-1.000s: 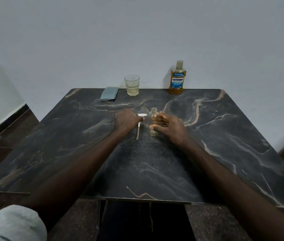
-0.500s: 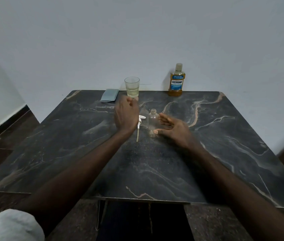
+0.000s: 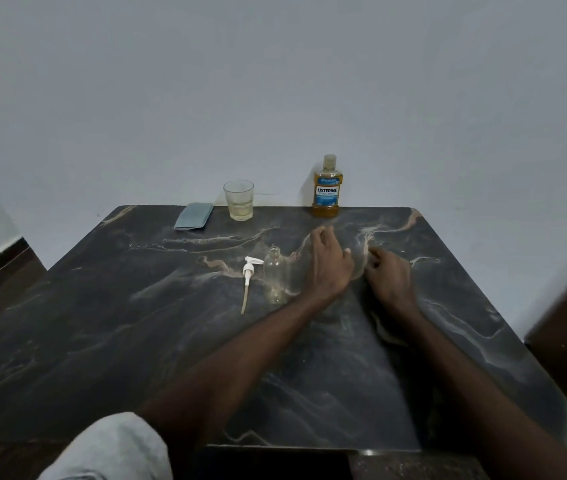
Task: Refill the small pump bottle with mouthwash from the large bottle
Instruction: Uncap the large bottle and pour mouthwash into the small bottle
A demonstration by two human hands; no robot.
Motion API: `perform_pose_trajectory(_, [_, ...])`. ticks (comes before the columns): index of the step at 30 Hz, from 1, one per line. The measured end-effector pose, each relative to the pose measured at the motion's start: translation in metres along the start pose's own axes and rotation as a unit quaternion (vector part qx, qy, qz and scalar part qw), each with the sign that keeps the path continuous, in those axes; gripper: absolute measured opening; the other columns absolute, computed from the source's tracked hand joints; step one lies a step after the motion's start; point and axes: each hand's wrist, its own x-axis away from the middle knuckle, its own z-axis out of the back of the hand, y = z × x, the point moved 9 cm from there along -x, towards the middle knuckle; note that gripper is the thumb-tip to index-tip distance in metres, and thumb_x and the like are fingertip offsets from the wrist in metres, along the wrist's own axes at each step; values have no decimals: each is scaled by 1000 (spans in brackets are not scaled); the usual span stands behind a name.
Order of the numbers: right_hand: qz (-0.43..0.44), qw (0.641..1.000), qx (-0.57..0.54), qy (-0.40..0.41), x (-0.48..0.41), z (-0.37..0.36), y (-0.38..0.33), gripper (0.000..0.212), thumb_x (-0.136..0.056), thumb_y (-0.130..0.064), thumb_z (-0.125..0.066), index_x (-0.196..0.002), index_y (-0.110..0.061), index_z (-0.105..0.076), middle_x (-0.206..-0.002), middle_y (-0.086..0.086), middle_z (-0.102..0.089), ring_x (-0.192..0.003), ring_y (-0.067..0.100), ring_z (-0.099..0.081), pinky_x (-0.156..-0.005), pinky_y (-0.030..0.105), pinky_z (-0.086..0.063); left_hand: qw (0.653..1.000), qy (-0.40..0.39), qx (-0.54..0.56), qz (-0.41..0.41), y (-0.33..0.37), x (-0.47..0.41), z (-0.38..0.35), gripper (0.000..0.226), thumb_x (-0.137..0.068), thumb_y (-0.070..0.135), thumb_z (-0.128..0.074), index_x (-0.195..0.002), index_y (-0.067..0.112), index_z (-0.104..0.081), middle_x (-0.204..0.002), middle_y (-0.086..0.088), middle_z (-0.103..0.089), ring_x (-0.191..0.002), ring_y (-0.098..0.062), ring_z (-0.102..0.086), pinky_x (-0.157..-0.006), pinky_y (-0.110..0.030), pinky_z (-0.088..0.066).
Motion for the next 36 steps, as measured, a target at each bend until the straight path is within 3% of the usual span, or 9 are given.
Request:
perform_pose_trajectory(3, [-10, 1000, 21, -4, -28, -6, 6, 33, -92, -4, -61, -123, -8, -72, -113, 13, -75, -109, 30, -68, -85, 32, -50, 999, 17, -1, 41, -11, -27, -15, 60, -104, 10, -56, -158, 1, -30, -163, -14, -29, -144, -28, -43, -115, -34, -41])
perform_pose_trajectory(6, [-23, 1000, -2, 0, -57, -17, 9, 36, -95, -8, -64, -131, -7, -69, -126, 14, -72, -119, 28, -66, -103, 36, -49, 997, 39, 18, 68, -19, -57, -20, 61, -104, 5, -54, -160, 1, -28, -164, -15, -30, -146, -28, -43, -117, -36, -44])
perform_pose_trajectory(11, [-54, 997, -59, 4, -109, -39, 10, 30, -97, -8, -65, -127, -5, -69, -125, 14, -72, -116, 24, -66, -99, 31, -49, 984, 86, 88, 128, -34, -103, -28, 67, -99, -3, -59, -160, 3, -30, -160, -14, -37, -149, -29, -39, -122, -39, -38])
perform_pose_trajectory(18, [-46, 995, -92, -11, -160, -72, -1, 44, -97, -9, -67, -141, -7, -60, -139, 12, -65, -128, 23, -61, -109, 36, -47, 972, 112, 130, 161, -62, -151, -39, 78, -97, -9, -59, -164, 3, -21, -165, -16, -33, -153, -31, -35, -122, -43, -38])
perform_pose_trajectory(26, [-25, 994, -99, -47, -179, -100, -10, 54, -98, -7, -66, -150, -7, -50, -147, 12, -60, -135, 25, -57, -114, 42, -46, 969, 116, 152, 157, -82, -169, -47, 55, -108, 1, -44, -162, 6, -31, -157, -15, -48, -145, -29, -49, -117, -41, -45])
perform_pose_trajectory(29, [-7, 993, -104, -51, -179, -102, -13, 53, -96, -4, -67, -147, -8, -54, -141, 11, -64, -130, 24, -61, -112, 41, -47, 958, 134, 201, 154, -82, -168, -48, 35, -114, 12, -37, -145, 5, -53, -140, -13, -63, -132, -24, -62, -107, -31, -52])
perform_pose_trajectory(33, [-21, 991, -115, -68, -183, -102, -11, 62, -95, -2, -67, -153, -8, -45, -151, 12, -56, -136, 26, -57, -114, 43, -46, 958, 137, 197, 154, -78, -169, -47, 32, -112, 10, -40, -141, 6, -55, -137, -10, -64, -126, -19, -63, -99, -21, -50])
perform_pose_trajectory(36, [-3, 991, -111, -78, -185, -100, -13, 58, -95, 0, -65, -150, -10, -51, -146, 10, -60, -133, 25, -60, -113, 40, -46, 965, 136, 176, 139, -72, -172, -46, 30, -110, 7, -45, -138, 6, -56, -136, -12, -64, -126, -23, -63, -105, -30, -54])
